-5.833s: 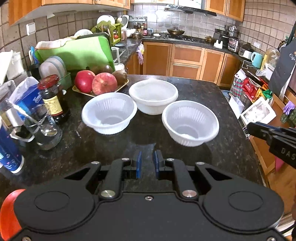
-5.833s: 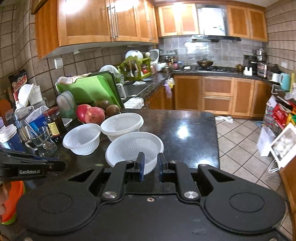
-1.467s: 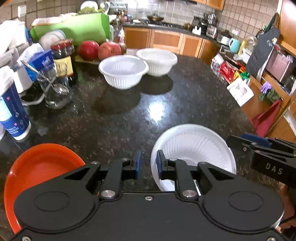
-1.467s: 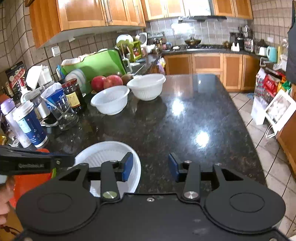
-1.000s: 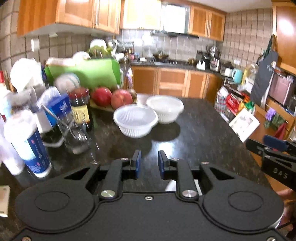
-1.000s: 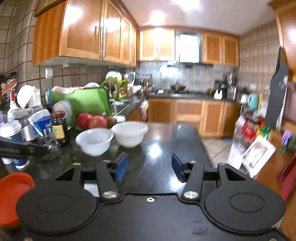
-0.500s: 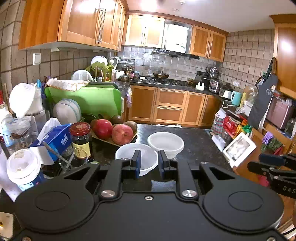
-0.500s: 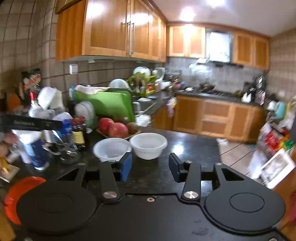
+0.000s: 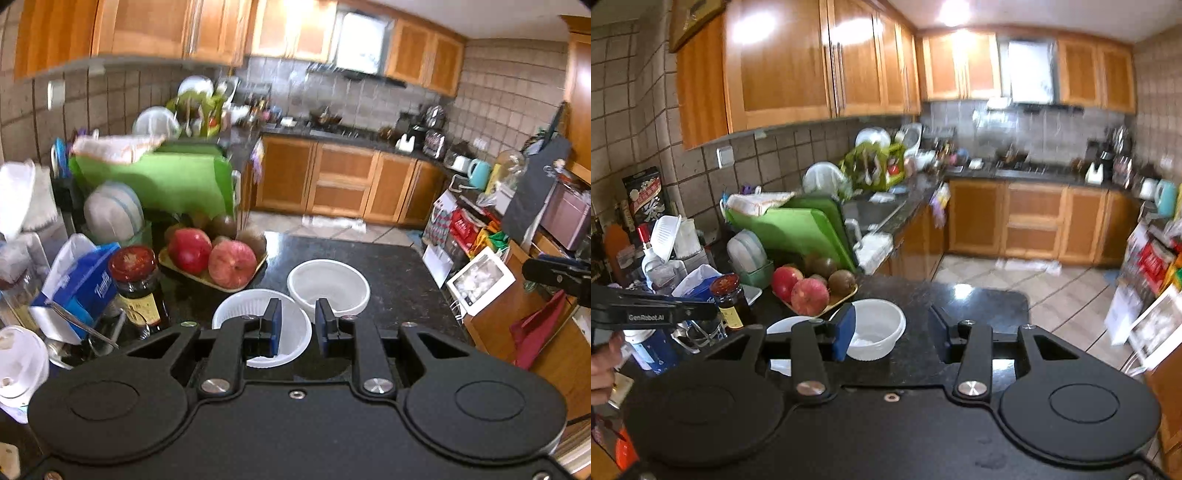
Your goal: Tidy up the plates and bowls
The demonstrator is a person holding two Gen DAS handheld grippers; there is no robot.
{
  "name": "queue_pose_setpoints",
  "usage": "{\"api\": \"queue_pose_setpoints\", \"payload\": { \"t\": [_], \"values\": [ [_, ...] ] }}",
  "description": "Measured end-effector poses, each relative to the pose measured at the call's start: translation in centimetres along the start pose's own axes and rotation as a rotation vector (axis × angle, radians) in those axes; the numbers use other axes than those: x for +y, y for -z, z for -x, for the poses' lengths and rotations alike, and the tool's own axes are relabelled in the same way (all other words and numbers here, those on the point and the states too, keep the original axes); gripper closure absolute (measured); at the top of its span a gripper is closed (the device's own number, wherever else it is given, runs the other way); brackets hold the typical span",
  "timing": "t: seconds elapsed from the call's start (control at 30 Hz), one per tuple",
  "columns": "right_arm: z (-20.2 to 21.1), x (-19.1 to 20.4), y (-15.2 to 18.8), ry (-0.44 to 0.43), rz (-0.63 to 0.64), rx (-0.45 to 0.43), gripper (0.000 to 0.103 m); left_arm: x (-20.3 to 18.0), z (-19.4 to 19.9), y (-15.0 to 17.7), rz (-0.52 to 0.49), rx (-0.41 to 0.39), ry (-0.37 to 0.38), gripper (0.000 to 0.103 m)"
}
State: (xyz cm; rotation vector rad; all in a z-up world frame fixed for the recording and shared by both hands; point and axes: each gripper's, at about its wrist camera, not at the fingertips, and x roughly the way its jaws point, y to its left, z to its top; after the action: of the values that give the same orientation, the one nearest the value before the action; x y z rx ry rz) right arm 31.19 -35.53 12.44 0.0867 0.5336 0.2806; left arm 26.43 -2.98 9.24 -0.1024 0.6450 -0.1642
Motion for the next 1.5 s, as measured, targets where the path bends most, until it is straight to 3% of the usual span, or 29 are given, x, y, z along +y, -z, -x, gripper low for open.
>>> {"api": "queue_pose_setpoints", "payload": {
  "t": [0.33,0.53,0.8,1.5],
  "values": [
    [-10.9,-2.3,-3.0,-0.071,-0.092,0.2,0.057,-2.1,-6.3,-3.9,-0.005,0.133,-0.028,0.073],
    [-16.8,-2.4,-3.1,-0.072,-0.119,0.27,0.061,-3.5,-12.4,-4.4,-0.02,0.243,-0.089,0.073],
    [-23.1,-2.1,-2.3,-0.064,-0.151,0.344,0.061,-3.7,-18.4,-4.8,-0.003,0.34,-0.09,0.073],
    [-27.7,-1.5,0.4,-0.042,-0.127,0.42,0.065,-3.0,-23.1,-4.1,-0.008,0.426,-0.107,0.073]
  ]
}}
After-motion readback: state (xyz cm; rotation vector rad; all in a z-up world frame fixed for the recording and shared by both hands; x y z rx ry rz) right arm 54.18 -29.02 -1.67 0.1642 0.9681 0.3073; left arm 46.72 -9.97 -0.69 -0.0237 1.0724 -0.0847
